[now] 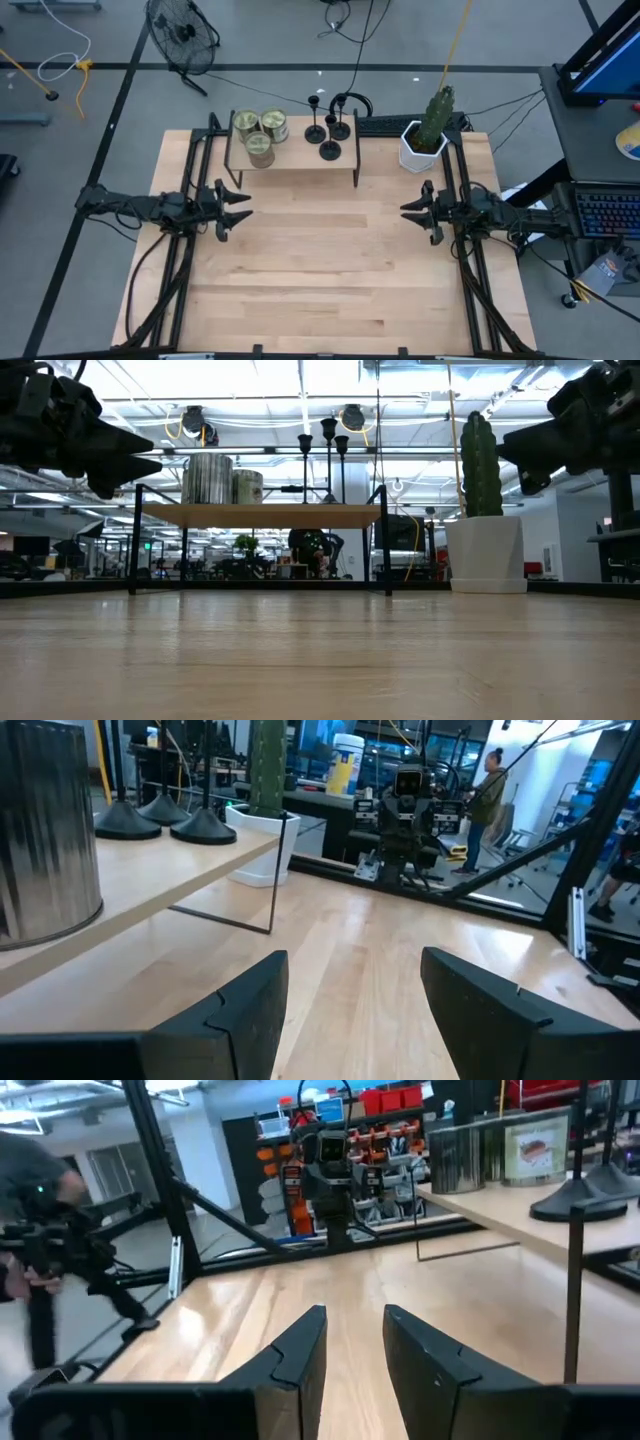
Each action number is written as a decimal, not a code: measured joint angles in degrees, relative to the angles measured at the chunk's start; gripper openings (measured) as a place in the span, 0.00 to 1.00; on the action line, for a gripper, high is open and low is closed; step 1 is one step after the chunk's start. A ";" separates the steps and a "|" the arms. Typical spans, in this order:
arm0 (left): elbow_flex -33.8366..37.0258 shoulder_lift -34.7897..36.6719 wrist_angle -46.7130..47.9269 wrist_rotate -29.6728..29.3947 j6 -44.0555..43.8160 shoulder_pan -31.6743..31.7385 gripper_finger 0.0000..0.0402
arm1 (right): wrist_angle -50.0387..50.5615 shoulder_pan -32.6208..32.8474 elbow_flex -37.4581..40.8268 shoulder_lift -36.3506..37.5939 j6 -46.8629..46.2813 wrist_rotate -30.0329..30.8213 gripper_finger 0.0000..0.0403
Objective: Pick & Place candle stick holders
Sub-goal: Return to Home Position
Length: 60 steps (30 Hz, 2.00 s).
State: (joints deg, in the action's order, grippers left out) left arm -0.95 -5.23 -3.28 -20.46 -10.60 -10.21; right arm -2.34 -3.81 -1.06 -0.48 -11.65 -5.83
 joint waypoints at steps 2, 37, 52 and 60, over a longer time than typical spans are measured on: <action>0.00 -0.03 0.10 0.01 -0.45 -0.02 0.59 | 0.01 0.00 0.04 0.01 1.21 0.11 0.23; 0.11 -0.04 -1.17 -0.05 -1.80 0.01 0.59 | -0.03 0.04 0.26 -0.01 1.87 -0.15 0.23; 0.11 -0.04 -1.24 -0.08 -1.80 0.01 0.59 | -0.01 0.07 0.26 -0.01 1.87 -0.15 0.23; 0.11 -0.04 -1.24 -0.08 -1.80 0.01 0.59 | -0.03 0.07 0.26 -0.01 1.87 -0.15 0.23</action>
State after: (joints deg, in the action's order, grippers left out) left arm -0.84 -5.28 -4.51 -20.53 -12.40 -10.20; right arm -2.37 -3.75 -0.80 -0.49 -9.78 -5.98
